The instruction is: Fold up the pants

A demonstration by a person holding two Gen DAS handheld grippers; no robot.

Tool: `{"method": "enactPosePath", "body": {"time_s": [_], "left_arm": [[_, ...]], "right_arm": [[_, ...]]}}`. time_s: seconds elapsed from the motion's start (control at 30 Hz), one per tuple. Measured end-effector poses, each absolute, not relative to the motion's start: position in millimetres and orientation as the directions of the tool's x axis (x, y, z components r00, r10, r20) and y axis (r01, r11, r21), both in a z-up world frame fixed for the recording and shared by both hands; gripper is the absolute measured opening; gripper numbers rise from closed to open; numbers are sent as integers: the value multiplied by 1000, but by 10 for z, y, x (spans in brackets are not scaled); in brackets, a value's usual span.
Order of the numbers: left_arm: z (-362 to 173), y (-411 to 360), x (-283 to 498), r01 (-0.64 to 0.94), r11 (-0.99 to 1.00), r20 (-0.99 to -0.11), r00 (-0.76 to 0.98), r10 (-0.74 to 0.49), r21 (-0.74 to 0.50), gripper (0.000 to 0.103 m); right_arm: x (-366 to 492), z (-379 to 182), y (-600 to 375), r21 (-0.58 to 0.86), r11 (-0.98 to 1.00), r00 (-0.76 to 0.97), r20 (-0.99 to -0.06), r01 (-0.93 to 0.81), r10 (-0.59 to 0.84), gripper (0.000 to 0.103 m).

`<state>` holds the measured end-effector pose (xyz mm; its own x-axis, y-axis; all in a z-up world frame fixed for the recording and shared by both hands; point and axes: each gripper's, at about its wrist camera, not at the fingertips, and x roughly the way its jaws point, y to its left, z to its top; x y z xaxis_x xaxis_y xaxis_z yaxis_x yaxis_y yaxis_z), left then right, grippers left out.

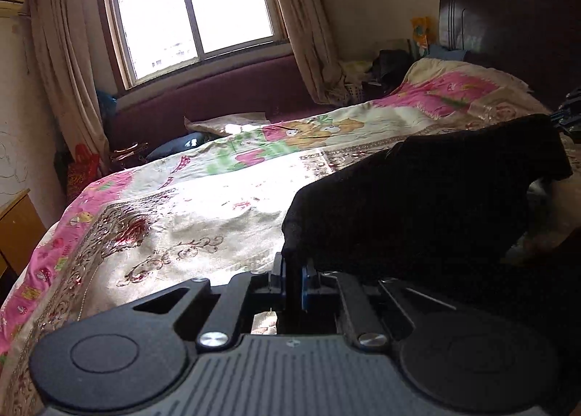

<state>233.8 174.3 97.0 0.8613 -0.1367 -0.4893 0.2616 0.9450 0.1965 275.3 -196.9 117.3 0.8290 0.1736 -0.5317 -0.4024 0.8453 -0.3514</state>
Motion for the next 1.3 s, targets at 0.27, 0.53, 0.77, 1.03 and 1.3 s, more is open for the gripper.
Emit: {"method": "enactPosePath", "body": {"time_s": [0.27, 0.53, 0.77, 1.03, 1.3], "left_arm": [[369, 1834, 1149, 239, 961, -614, 782, -108, 136, 24], [20, 1836, 814, 189, 950, -635, 773, 11, 248, 24], [-30, 1793, 873, 214, 938, -604, 797, -7, 271, 25], [123, 1861, 698, 303, 931, -615, 779, -121, 202, 50], [-35, 1787, 991, 323, 920, -639, 761, -113, 222, 67]], "right_arm": [[1371, 562, -1995, -323, 808, 727, -663, -493, 179, 7], [1110, 25, -1712, -409, 738, 700, -704, -536, 119, 17], [967, 250, -1428, -498, 675, 758, -637, -544, 141, 25], [731, 270, -609, -487, 507, 694, -602, -711, 395, 58], [1058, 27, 123, -426, 470, 631, -597, -773, 496, 58]]}}
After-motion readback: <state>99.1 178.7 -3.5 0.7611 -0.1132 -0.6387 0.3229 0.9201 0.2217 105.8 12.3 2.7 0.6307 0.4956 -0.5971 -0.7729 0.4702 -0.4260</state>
